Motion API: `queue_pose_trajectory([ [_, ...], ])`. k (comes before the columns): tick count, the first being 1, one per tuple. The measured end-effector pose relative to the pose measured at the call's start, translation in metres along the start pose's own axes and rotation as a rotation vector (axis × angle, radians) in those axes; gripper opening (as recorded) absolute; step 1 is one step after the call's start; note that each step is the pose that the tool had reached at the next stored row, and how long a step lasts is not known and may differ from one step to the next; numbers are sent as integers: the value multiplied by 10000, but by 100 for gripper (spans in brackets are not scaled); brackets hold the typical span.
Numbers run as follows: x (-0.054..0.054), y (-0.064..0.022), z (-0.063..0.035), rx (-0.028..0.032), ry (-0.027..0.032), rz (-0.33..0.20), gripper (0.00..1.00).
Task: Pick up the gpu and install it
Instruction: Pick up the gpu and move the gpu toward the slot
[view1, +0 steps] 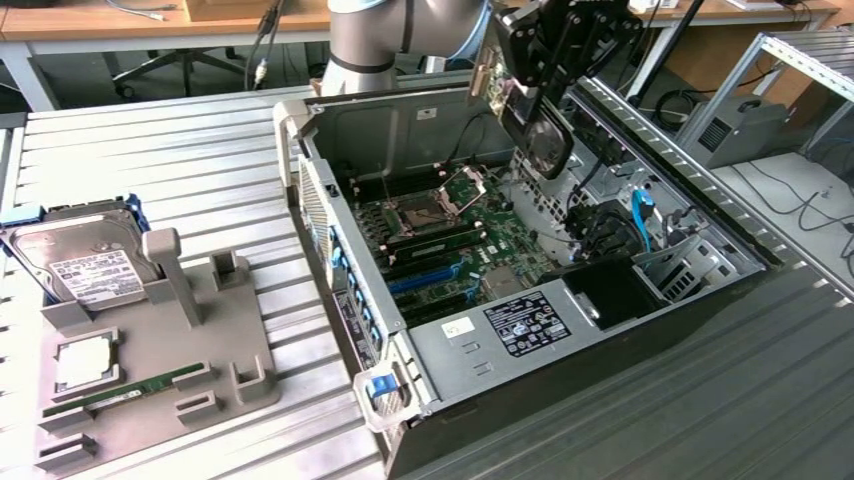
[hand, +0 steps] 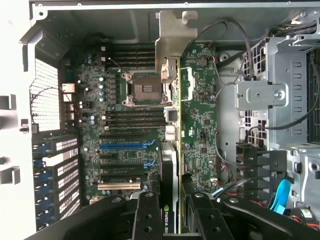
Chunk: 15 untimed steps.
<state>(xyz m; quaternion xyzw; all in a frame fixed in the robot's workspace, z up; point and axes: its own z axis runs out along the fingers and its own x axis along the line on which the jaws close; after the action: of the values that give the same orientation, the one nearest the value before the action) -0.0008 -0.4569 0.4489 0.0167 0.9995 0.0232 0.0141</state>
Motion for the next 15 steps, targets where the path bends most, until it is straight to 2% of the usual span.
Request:
queue_pose_trajectory([
  [4, -50, 2, 2, 0, 0, 0, 27],
  [15, -67, 3, 2, 0, 0, 0, 27],
])
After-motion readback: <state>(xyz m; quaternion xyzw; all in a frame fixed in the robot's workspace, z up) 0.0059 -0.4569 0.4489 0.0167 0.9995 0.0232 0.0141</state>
